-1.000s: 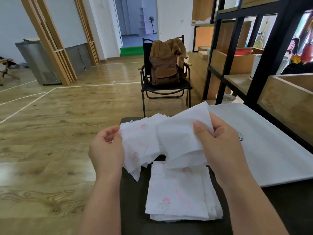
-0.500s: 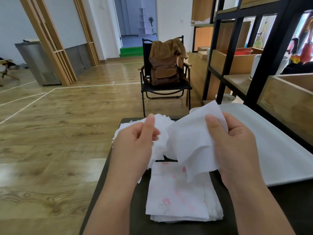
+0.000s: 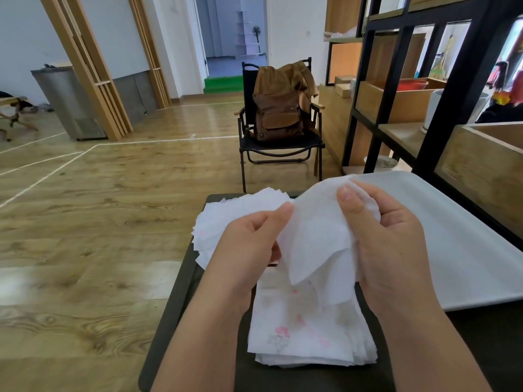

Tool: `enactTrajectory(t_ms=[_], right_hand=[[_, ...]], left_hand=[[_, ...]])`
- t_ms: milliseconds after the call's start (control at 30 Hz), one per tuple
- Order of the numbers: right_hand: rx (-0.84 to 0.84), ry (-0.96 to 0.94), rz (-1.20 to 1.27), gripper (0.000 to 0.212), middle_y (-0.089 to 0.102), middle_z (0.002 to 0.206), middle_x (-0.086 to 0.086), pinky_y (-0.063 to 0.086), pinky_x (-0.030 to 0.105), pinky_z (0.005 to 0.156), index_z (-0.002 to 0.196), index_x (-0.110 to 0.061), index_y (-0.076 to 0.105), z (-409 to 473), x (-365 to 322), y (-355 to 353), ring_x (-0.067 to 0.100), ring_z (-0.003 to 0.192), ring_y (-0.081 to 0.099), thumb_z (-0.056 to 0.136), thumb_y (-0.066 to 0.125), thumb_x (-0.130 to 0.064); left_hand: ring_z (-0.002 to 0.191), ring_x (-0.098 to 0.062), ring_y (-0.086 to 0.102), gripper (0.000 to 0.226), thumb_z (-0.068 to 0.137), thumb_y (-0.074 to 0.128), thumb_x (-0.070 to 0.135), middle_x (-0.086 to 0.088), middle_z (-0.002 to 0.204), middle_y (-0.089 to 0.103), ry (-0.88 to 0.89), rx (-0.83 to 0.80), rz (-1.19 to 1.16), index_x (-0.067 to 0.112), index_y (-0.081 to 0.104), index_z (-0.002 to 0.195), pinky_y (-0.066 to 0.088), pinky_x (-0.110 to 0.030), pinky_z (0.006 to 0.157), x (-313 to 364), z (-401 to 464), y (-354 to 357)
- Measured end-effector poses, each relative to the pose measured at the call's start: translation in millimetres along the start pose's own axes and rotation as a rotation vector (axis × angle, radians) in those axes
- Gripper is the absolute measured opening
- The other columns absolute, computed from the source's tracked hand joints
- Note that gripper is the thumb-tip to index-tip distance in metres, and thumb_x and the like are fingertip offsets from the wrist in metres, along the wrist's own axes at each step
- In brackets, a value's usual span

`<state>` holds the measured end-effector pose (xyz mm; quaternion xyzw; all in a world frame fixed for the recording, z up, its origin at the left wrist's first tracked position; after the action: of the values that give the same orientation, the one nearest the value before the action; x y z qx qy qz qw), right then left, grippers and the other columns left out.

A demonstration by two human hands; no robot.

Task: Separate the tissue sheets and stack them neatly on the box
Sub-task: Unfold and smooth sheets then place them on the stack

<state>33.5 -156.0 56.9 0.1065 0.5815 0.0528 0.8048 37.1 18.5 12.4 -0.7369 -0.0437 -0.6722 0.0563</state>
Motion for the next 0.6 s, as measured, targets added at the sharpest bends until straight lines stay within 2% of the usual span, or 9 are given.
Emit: enactTrajectory(t_ms=[67,167,233,333,433,500,533,600], right_hand=[[-0.001,0.027,-0.04,0.023,0.075,0.091,-0.006,0.061,0.036,0.073,0.088,-0.038,0.076,1,5,-1,0.013,0.086,0.072,0.069,0.068,-0.048],[0.007,0.079,-0.021,0.032,0.076,0.091,-0.001,0.056,0.05,0.086,0.09,-0.029,0.076,1,13,-3,0.021,0.09,0.072,0.063,0.074,-0.046],[-0.003,0.096,-0.026,0.026,0.076,0.086,0.0,0.057,0.048,0.084,0.088,-0.03,0.076,0,17,-2,0.019,0.085,0.072,0.065,0.074,-0.042],[-0.051,0.092,-0.031,0.009,0.076,0.085,-0.001,0.059,0.041,0.078,0.088,-0.031,0.076,1,19,2,0.017,0.082,0.072,0.08,0.072,-0.029],[-0.074,0.087,-0.039,0.011,0.076,0.083,-0.002,0.06,0.028,0.066,0.087,-0.032,0.075,1,18,4,0.013,0.075,0.072,0.086,0.069,-0.023],[-0.066,0.091,-0.04,0.013,0.075,0.077,-0.001,0.056,0.025,0.06,0.088,-0.031,0.075,1,16,3,0.012,0.068,0.069,0.089,0.066,-0.022],[-0.062,0.093,-0.039,0.014,0.073,0.074,-0.001,0.056,0.025,0.058,0.089,-0.032,0.075,1,16,2,0.013,0.065,0.066,0.09,0.064,-0.022],[-0.066,0.084,-0.042,0.016,0.07,0.072,0.008,0.054,0.03,0.057,0.093,-0.034,0.073,1,13,1,0.019,0.064,0.062,0.093,0.061,-0.023]], left_hand=[[0.073,-0.009,0.068,0.013,0.09,0.069,0.03,-0.001,0.085,0.077,0.071,0.029,-0.126,0.025,0.074,0.1,0.054,-0.019,0.062,8,-1,-5],[0.075,-0.009,0.071,0.023,0.089,0.071,0.019,-0.001,0.087,0.077,0.115,0.153,-0.23,0.03,0.067,0.109,0.055,-0.02,0.06,11,0,-19],[0.077,-0.011,0.072,0.02,0.09,0.07,0.019,0.001,0.088,0.077,0.136,0.219,-0.26,0.031,0.069,0.106,0.055,-0.022,0.059,12,-1,-28],[0.075,-0.013,0.074,0.015,0.091,0.069,0.018,0.003,0.088,0.077,0.17,0.309,-0.342,0.03,0.072,0.1,0.055,-0.024,0.056,11,-2,-41],[0.065,-0.003,0.069,0.015,0.092,0.068,0.016,0.013,0.077,0.075,0.213,0.455,-0.415,0.029,0.07,0.1,0.051,-0.016,0.052,7,-1,-61],[0.054,0.003,0.058,0.016,0.094,0.066,0.018,0.02,0.062,0.064,0.249,0.599,-0.301,0.031,0.066,0.102,0.046,-0.015,0.051,1,-1,-80],[0.051,0.003,0.052,0.017,0.094,0.064,0.018,0.019,0.059,0.059,0.263,0.654,-0.168,0.033,0.064,0.103,0.045,-0.017,0.053,-1,-2,-88],[0.055,0.001,0.049,0.023,0.095,0.061,0.016,0.014,0.067,0.054,0.263,0.699,0.167,0.032,0.059,0.111,0.041,-0.018,0.057,0,-2,-96]])
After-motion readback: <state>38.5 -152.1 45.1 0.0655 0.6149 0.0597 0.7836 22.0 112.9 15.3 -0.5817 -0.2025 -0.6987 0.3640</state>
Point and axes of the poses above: each hand's wrist, its own z-axis towards the middle knuckle, its own y-axis out of the palm, x = y × z, the point moved 9 cm from there along z, towards the middle knuckle
